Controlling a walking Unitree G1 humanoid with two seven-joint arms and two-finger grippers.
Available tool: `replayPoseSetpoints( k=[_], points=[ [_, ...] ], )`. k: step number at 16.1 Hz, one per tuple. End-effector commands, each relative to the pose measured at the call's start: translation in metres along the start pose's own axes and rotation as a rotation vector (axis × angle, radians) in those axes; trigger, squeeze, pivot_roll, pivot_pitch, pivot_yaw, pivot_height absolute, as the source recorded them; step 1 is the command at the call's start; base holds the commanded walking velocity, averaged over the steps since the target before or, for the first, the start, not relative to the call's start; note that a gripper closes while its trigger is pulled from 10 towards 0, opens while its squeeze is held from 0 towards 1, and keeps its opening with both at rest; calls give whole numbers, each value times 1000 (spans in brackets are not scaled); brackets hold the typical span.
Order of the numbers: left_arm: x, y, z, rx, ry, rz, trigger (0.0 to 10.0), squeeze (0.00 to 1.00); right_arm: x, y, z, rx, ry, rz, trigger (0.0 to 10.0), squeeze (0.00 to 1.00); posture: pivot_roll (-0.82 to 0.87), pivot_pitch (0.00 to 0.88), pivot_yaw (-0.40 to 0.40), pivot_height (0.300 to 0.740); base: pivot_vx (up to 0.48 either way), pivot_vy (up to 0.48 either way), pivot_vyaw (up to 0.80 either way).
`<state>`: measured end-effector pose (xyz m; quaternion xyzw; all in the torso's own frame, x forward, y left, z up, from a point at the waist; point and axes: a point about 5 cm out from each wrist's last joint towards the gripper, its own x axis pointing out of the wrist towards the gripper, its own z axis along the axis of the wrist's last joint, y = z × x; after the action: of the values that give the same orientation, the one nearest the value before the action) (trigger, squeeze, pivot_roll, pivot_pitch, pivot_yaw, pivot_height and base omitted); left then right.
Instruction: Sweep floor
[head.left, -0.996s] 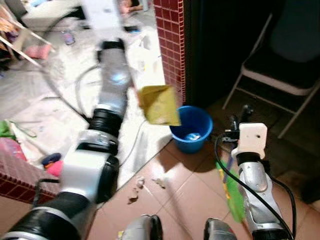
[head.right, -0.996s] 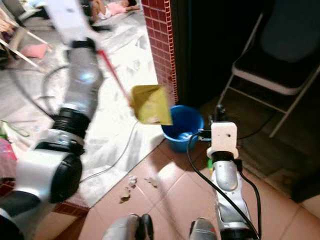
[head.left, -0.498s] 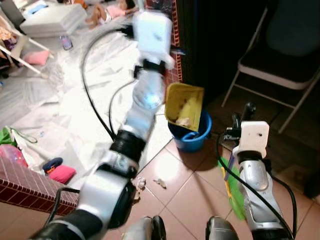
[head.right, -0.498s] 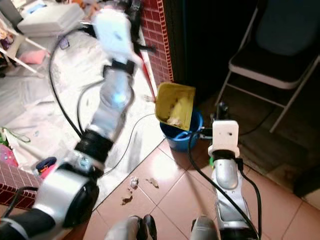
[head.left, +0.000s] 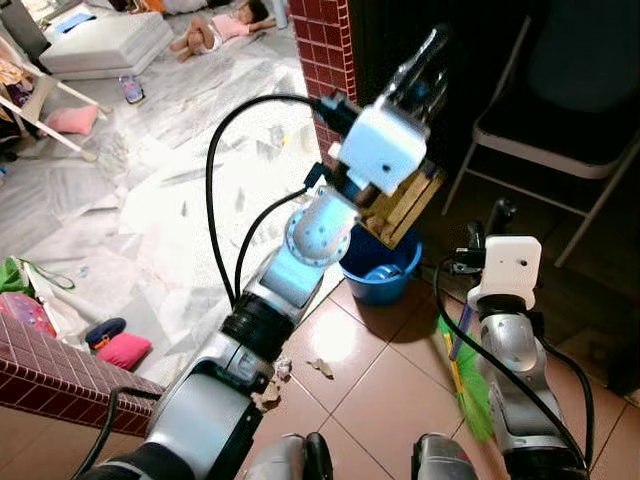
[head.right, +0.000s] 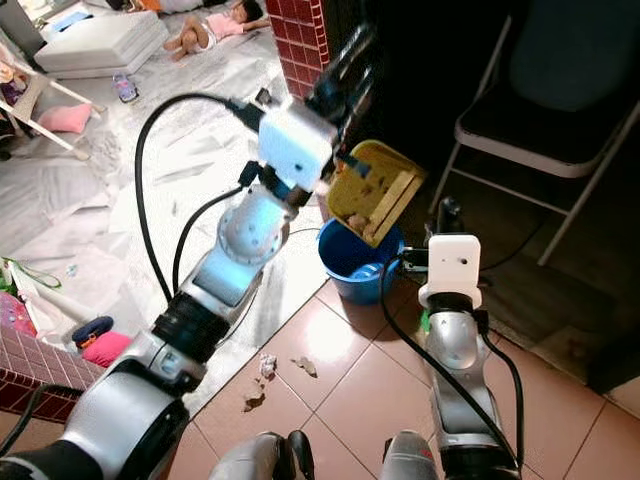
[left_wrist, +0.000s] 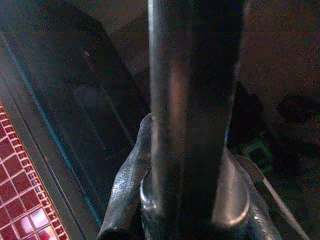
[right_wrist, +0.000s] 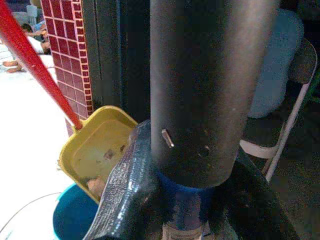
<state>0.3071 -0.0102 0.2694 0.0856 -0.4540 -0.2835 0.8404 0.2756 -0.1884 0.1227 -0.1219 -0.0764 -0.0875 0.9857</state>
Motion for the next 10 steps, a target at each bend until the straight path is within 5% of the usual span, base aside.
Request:
replayPoseSetpoints(
  k=[1, 8, 10],
  points=[
    [4, 11, 15, 78, -95, -16, 10000, 0, 1, 4, -2, 10, 13, 12, 10000, 0, -111, 111, 208, 740, 0, 0, 0],
    [0, 24, 18, 179, -121, -39, 10000, 0, 7, 4, 0, 7, -1, 33, 10000, 0, -111, 100, 181, 740, 0, 0, 0],
    [14, 46, 28, 172, -128, 69, 10000, 0, 11, 4, 1, 4, -6, 43, 10000, 0, -106, 87, 163, 740, 0, 0, 0]
  ],
)
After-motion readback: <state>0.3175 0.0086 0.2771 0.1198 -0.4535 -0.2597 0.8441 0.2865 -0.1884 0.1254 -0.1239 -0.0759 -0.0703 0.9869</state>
